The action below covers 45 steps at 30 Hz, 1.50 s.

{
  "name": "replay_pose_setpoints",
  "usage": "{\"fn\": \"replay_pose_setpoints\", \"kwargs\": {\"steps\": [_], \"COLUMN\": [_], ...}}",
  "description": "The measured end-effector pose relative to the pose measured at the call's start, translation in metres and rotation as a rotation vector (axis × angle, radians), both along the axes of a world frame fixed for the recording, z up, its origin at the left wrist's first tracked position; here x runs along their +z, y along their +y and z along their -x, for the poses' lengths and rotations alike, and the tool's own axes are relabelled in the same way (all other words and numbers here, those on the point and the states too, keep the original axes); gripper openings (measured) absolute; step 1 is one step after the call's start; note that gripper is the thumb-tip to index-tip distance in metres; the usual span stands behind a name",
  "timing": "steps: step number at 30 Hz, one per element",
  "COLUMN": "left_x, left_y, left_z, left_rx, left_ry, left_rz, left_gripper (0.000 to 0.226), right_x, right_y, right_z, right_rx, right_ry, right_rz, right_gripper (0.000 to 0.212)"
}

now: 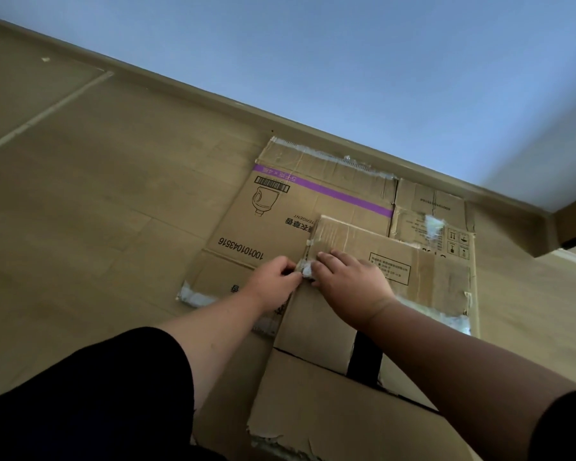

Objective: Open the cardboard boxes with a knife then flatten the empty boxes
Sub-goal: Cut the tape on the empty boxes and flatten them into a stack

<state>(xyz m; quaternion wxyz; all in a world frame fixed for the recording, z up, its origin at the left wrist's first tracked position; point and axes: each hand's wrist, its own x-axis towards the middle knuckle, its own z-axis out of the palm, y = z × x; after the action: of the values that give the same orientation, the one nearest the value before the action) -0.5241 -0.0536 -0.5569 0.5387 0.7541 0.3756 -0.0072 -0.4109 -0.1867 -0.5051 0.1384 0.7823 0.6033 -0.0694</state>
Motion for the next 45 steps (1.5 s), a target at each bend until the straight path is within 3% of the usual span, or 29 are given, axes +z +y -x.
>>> {"fn": "replay_pose_setpoints", "kwargs": {"steps": [4, 11, 27, 34, 37, 45], "left_x": [0.005, 0.009, 0.015, 0.018, 0.017, 0.025], "left_y": [0.005, 0.007, 0.014, 0.009, 0.011, 0.003], "left_z": [0.007, -0.005, -0.02, -0.011, -0.007, -0.011], "left_rx": [0.055, -0.027, -0.055, -0.025, -0.023, -0.06], "left_ry": [-0.048, 0.018, 0.029, 0.053, 0.047, -0.019], "left_rz": [0.14, 0.077, 0.101, 0.087, 0.126, -0.127], "left_gripper": [0.022, 0.039, 0.036, 0.019, 0.021, 0.03], "right_x": [-0.003, 0.01, 0.018, 0.054, 0.068, 0.051], "right_y": [-0.005, 0.008, 0.022, 0.032, 0.035, -0.012], "right_z": [-0.003, -0.016, -0.032, -0.047, -0.057, -0.05], "right_rx": [-0.01, -0.026, 0.128, 0.16, 0.154, 0.088], "right_ry": [0.001, -0.025, -0.091, -0.16, -0.139, -0.015], "right_rz": [-0.072, 0.061, 0.177, -0.038, -0.074, -0.053], "right_gripper": [0.048, 0.066, 0.056, 0.051, 0.048, 0.055]}}
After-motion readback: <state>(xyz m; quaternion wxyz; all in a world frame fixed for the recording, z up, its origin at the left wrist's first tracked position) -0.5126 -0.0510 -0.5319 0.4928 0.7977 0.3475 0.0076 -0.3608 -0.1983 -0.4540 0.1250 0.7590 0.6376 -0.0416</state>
